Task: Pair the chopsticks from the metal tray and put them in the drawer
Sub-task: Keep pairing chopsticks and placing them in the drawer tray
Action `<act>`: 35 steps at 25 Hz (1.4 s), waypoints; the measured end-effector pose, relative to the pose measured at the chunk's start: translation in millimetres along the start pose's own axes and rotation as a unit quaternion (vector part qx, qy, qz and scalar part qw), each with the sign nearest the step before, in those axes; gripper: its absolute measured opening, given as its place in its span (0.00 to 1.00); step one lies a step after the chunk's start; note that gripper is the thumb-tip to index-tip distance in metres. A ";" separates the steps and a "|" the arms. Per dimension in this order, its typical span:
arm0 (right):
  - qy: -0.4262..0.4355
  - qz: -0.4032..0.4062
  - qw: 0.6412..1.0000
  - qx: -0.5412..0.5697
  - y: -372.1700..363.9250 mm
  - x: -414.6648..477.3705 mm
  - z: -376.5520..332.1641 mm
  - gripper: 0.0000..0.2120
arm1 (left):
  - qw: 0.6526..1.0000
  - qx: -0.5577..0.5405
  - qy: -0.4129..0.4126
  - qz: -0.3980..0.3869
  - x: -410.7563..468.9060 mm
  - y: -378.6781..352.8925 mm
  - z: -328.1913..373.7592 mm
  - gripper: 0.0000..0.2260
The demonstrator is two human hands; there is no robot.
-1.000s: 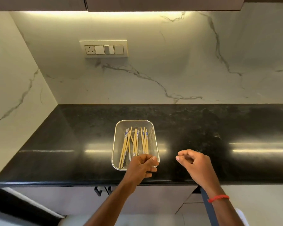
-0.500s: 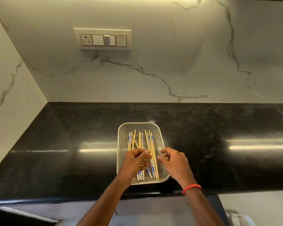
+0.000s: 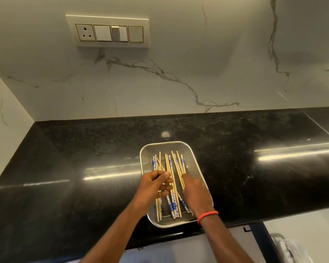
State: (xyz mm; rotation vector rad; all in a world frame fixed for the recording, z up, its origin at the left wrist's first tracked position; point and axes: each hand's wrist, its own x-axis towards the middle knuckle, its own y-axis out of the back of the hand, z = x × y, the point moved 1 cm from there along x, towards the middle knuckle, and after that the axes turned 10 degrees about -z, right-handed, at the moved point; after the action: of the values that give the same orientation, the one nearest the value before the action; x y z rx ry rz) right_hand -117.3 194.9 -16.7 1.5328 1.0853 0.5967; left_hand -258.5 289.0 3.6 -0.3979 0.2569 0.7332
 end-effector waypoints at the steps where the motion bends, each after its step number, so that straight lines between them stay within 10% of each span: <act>1: 0.000 0.003 1.000 -0.005 1.5 0.7 -2.1 0.18 | 1.000 -0.004 0.002 -0.001 0.2 3.9 1.4 0.09; 8: 0.006 0.023 0.985 0.171 32.2 -8.6 -29.9 0.25 | 1.000 0.011 -0.006 -0.028 2.8 18.7 16.0 0.10; 14: 0.057 -0.007 0.965 0.255 24.4 -20.2 -58.3 0.10 | 0.999 0.038 -0.018 -0.027 0.3 21.7 19.7 0.07; 24: -0.046 0.014 0.998 0.052 -5.6 19.1 -3.0 0.20 | 1.000 0.017 0.017 -0.003 -5.8 28.9 18.6 0.07; 35: -0.041 0.018 0.988 0.146 5.4 21.1 -4.8 0.13 | 0.999 -0.047 0.013 0.002 -11.1 28.5 17.3 0.07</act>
State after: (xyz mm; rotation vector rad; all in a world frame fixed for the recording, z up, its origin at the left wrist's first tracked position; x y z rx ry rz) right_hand -110.1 215.9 -14.1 1.8156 1.1199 0.4066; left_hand -284.6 309.1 15.6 -0.4971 0.2473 0.7463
